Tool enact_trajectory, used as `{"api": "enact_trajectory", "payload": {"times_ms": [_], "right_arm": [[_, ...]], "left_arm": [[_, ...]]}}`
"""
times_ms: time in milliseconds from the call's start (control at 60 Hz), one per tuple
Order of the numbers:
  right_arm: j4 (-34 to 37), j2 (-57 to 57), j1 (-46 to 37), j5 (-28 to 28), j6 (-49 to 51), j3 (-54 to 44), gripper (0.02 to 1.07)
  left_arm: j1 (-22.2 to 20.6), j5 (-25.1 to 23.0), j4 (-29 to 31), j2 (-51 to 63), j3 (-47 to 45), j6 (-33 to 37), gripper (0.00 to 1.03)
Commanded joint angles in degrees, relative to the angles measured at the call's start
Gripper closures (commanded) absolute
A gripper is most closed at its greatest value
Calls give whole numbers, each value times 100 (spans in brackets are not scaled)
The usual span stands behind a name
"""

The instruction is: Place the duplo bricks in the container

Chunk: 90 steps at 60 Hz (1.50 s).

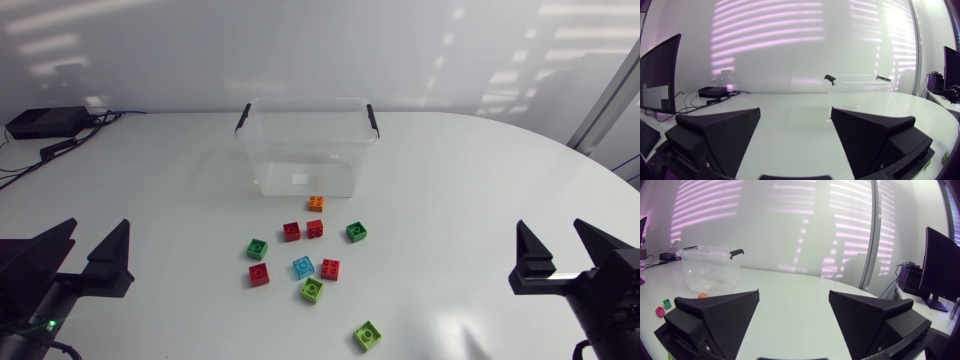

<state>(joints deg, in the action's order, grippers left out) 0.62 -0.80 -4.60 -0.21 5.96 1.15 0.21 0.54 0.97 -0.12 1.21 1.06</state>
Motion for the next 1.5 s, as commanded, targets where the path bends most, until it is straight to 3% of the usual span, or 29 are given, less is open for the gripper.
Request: {"api": "enact_trajectory", "payload": {"times_ms": [0,417,617,833,967,1100,1167,1267,1400,1483], "right_arm": [[17,-26,-23,-14,-121,-115,7],[8,89,38,-23,-112,-44,7],[52,-1573,363,-14,-226,1045,7],[1652,-3691,1234,12,-604,2838,7],[2785,-4649,1840,109,-798,3665,7],[4183,-5809,2209,47,-850,4473,7],[4701,-6231,2367,47,-886,4728,7],[5571,-7057,2798,100,-912,5159,7],[5747,-7707,3009,91,-1132,5141,7],[5949,-8156,2833,-515,-1184,5132,7]], "left_arm": [[14,17,-18,-58,-104,-115,5],[-3,17,87,38,195,-88,6],[-47,8,492,1497,1144,-132,6],[-126,-80,1494,3783,2665,-27,10],[-443,-185,2179,5101,3456,606,10],[-812,-194,2531,6200,3966,1713,10],[-917,-203,2663,6736,4203,1836,10],[-1155,-906,3120,7518,4546,2179,10],[-1743,-1020,3181,7940,4634,2504,10],[-2113,-1020,3330,8309,4730,2742,10]]}}
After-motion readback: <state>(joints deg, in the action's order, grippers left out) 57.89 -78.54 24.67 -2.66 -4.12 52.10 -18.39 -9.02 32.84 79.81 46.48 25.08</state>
